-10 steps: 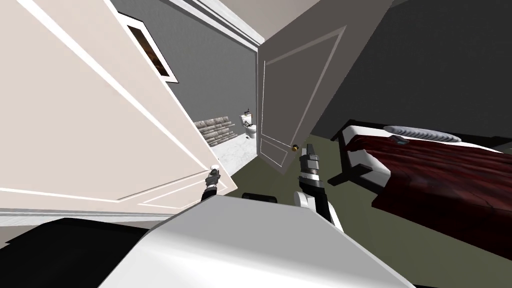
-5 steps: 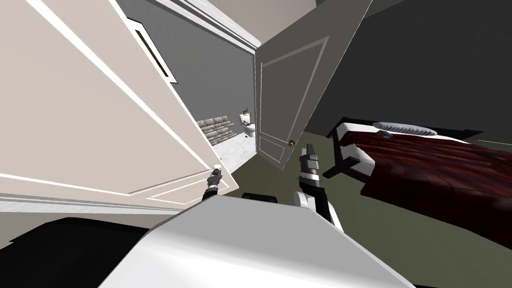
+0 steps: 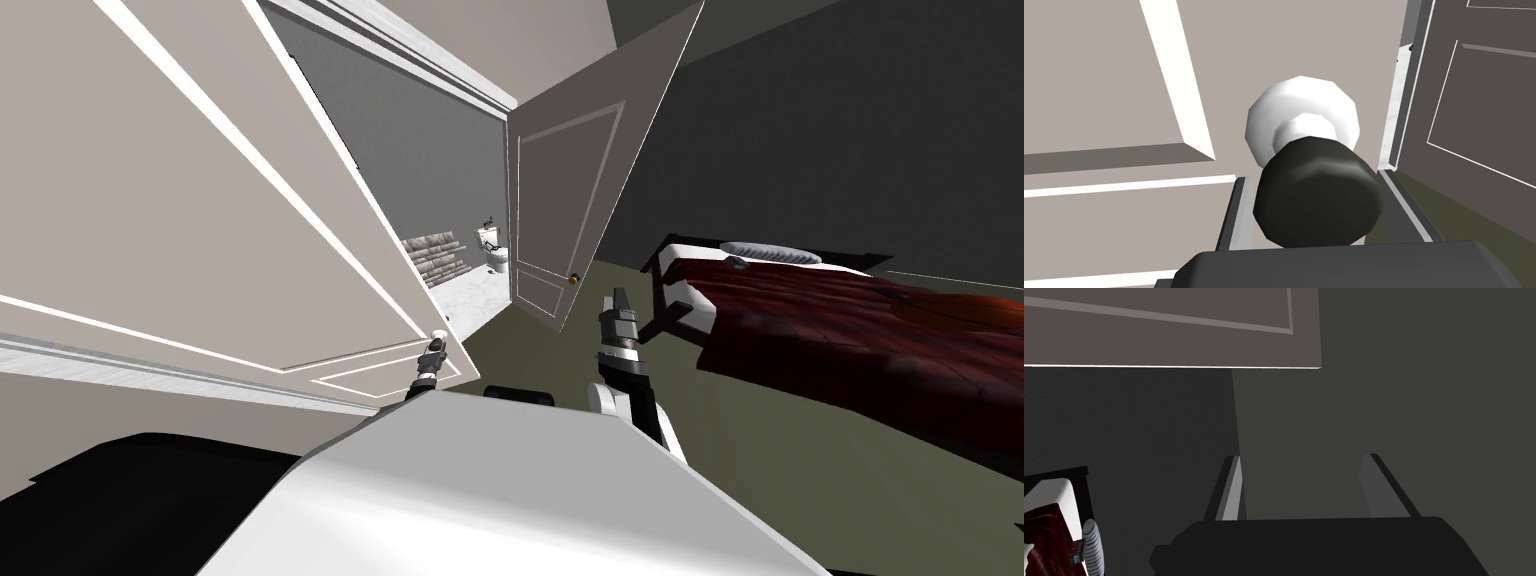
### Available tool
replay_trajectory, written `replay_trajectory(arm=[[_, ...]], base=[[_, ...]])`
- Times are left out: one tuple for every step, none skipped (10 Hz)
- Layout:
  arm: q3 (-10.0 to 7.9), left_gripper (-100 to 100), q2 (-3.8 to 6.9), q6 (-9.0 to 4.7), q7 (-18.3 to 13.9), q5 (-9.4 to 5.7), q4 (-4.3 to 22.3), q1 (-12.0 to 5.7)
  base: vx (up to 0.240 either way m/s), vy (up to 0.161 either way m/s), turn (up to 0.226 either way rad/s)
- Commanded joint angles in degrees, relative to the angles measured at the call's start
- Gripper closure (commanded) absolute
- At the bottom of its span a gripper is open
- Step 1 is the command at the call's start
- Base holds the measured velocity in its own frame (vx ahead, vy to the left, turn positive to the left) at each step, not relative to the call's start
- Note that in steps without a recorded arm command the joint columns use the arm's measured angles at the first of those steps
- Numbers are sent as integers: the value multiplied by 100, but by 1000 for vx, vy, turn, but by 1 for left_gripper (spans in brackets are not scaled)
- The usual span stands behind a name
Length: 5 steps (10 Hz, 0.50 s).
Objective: Pull the door open
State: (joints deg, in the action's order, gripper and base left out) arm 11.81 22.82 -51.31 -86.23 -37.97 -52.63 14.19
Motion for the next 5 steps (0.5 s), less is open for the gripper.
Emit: replay_trajectory(arm=[[0,100,0,0,0,0,0,0],[123,100,69,-70,-100,64,-23,71],[149,100,89,-91,-124,78,-30,86],[208,100,133,-138,-178,110,-45,118],[270,100,181,-187,-235,144,-62,154]], base=[[-89,-1,-16],[-142,-3,-94],[-195,15,-88],[-200,20,-76],[-225,36,-81]])
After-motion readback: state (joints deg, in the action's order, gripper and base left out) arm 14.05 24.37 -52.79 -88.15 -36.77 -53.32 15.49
